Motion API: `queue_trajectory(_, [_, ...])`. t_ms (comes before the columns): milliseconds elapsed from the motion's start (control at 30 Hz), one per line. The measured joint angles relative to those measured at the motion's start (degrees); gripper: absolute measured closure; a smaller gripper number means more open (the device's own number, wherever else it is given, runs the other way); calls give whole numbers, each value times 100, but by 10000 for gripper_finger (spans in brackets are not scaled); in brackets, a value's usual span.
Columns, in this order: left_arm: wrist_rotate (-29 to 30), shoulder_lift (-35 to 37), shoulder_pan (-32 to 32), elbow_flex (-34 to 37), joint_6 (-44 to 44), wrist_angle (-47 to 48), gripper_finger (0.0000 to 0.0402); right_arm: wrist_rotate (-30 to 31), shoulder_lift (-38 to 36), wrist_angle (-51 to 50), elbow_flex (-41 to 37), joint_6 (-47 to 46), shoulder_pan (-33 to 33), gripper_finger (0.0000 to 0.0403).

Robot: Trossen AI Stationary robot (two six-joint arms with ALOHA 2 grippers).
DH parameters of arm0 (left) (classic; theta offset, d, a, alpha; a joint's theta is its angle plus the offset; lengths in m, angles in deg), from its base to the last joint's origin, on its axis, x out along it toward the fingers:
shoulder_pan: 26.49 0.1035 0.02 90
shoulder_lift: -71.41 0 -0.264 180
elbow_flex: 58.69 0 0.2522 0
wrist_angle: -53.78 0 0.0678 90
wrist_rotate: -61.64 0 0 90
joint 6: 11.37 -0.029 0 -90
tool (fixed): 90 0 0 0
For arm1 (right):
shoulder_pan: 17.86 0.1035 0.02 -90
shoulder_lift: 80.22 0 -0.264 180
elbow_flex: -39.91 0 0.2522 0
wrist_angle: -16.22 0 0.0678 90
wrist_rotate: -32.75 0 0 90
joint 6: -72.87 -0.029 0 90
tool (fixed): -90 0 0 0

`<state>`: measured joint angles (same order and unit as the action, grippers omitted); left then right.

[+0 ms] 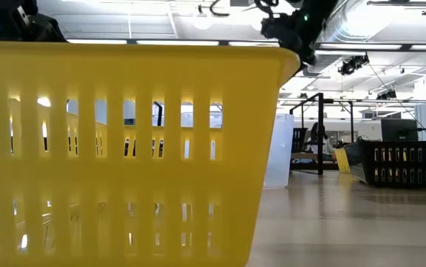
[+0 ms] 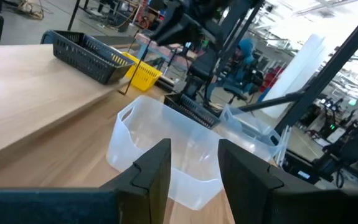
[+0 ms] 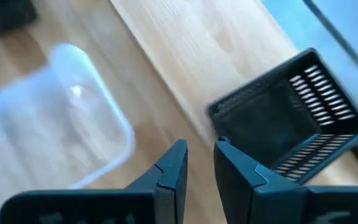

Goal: Stack baskets on shelf by color
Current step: Put the bottom left transparent bin on the shelf

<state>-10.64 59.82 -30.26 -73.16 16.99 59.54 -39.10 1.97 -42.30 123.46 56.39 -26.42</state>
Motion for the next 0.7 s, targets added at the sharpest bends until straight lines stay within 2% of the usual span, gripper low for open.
queue_trajectory(367, [172,0,-2,-1,465,18,277,129,0,-23,287,-1729,1042,336])
queue_trajectory(500, [246,-2,0,0,1153,347,273,415,0,-30,290,-2219,1412,336])
queue_trajectory(700, [-189,-2,-1,-1,2348,435,235,813,0,-131,290,-2715,1857,336])
